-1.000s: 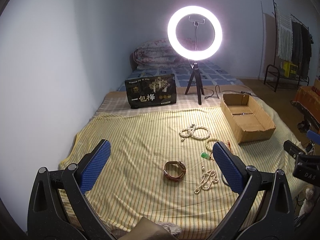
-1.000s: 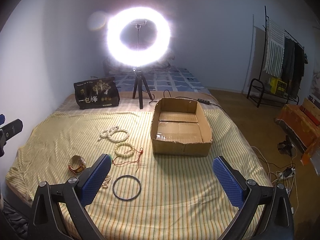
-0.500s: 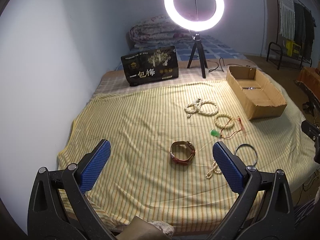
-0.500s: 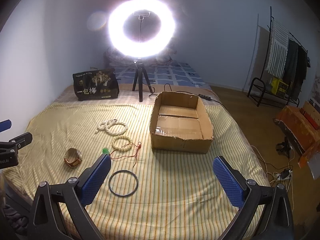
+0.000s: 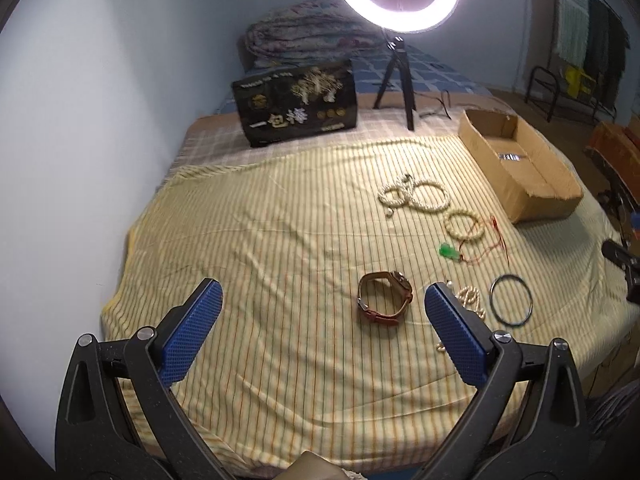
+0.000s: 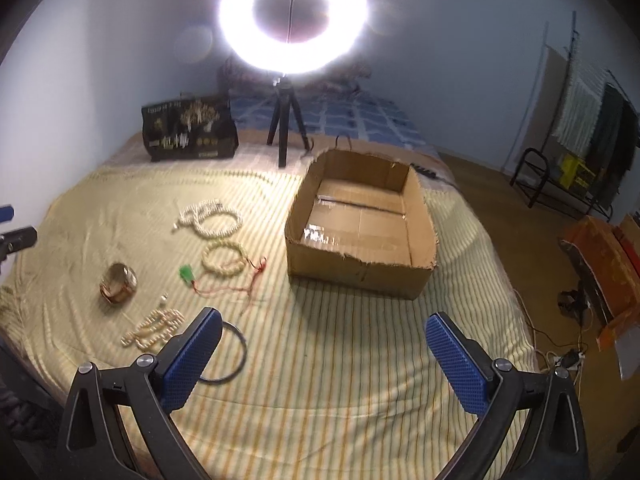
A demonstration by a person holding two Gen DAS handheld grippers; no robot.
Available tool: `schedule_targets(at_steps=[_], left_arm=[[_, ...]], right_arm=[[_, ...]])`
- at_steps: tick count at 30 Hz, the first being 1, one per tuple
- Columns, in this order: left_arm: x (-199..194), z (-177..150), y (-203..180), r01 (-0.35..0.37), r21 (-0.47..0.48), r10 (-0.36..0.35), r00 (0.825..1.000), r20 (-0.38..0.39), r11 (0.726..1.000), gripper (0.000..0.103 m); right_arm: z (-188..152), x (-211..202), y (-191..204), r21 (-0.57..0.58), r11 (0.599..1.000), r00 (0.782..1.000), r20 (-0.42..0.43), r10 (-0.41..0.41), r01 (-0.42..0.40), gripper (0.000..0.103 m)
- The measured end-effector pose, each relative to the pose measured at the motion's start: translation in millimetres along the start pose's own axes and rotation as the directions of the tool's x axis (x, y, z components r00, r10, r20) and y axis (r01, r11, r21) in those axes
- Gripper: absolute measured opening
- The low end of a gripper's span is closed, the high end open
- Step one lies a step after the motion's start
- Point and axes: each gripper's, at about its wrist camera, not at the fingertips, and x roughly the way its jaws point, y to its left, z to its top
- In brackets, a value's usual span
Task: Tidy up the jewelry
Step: 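Move the left tool to the brown leather watch while the right tool reaches the blue bangle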
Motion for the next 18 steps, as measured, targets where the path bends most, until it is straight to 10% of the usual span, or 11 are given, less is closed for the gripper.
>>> schedule_targets(at_steps=[7,18], left_arm=[[48,-9,6,0.126,-0.085,-0.14,0.974,-0.178,0.988,0.067],[92,-8,2,0.167,-0.137,-0.199,0.941,-0.275,0.976,0.053]], right_arm=[[-12,48,4,-0.015,0.989,0.971,-0.194,0.14,-0.145,0.081],[-20,95,22,0.041,0.959,0.896,-0.348,0.276,-0.28,0.047]])
